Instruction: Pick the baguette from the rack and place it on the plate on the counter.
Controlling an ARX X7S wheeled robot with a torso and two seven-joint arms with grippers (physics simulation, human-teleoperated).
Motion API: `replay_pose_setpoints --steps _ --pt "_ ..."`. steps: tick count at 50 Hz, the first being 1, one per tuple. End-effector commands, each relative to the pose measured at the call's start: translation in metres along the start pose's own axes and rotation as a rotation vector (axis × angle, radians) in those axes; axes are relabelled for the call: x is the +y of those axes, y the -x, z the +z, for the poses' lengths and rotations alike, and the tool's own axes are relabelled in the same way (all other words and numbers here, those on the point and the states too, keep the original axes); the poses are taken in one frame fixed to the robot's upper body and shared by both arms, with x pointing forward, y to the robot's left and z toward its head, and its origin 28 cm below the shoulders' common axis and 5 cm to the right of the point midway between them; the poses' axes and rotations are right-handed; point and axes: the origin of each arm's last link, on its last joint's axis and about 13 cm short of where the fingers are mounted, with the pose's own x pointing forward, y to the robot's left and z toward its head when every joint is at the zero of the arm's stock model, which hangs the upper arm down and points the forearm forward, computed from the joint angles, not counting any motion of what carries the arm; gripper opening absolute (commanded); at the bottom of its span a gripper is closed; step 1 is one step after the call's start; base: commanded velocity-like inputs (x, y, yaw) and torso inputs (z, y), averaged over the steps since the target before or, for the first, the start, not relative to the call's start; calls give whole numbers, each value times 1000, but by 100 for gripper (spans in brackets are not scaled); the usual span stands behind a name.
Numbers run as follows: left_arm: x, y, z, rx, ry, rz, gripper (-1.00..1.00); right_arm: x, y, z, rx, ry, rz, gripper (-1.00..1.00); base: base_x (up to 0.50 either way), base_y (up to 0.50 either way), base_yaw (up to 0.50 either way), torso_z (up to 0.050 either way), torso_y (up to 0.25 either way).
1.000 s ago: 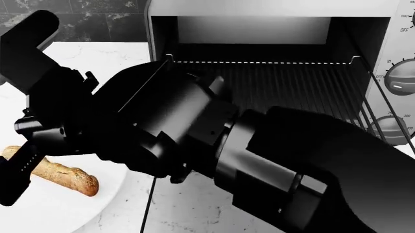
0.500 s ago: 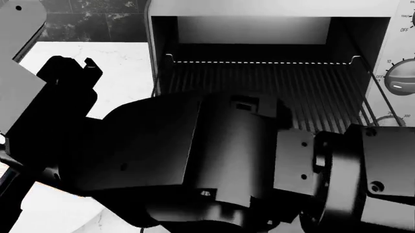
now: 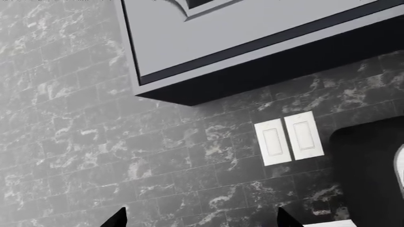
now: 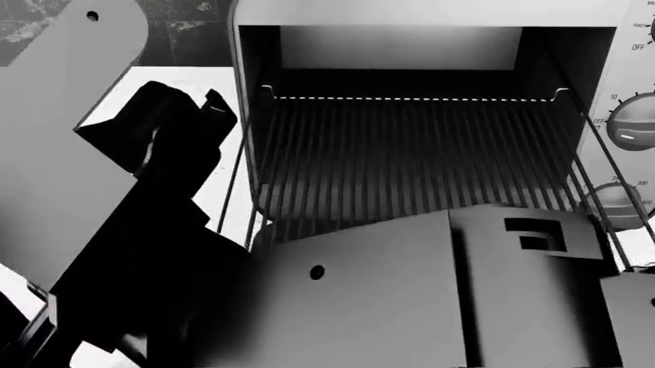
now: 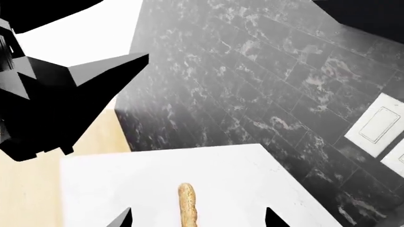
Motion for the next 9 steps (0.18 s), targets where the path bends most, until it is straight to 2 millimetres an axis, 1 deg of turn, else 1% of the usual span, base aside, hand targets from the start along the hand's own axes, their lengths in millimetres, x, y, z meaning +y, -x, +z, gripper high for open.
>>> replay_pose_setpoints --steps 1,9 --pt "-2 -1 1 -3 -2 -10 100 -4 24 -8 27 -16 -120 100 0 0 0 0 0" --pt "-4 -2 1 -4 -5 -16 100 -6 37 -8 31 -18 -170 100 0 0 0 0 0"
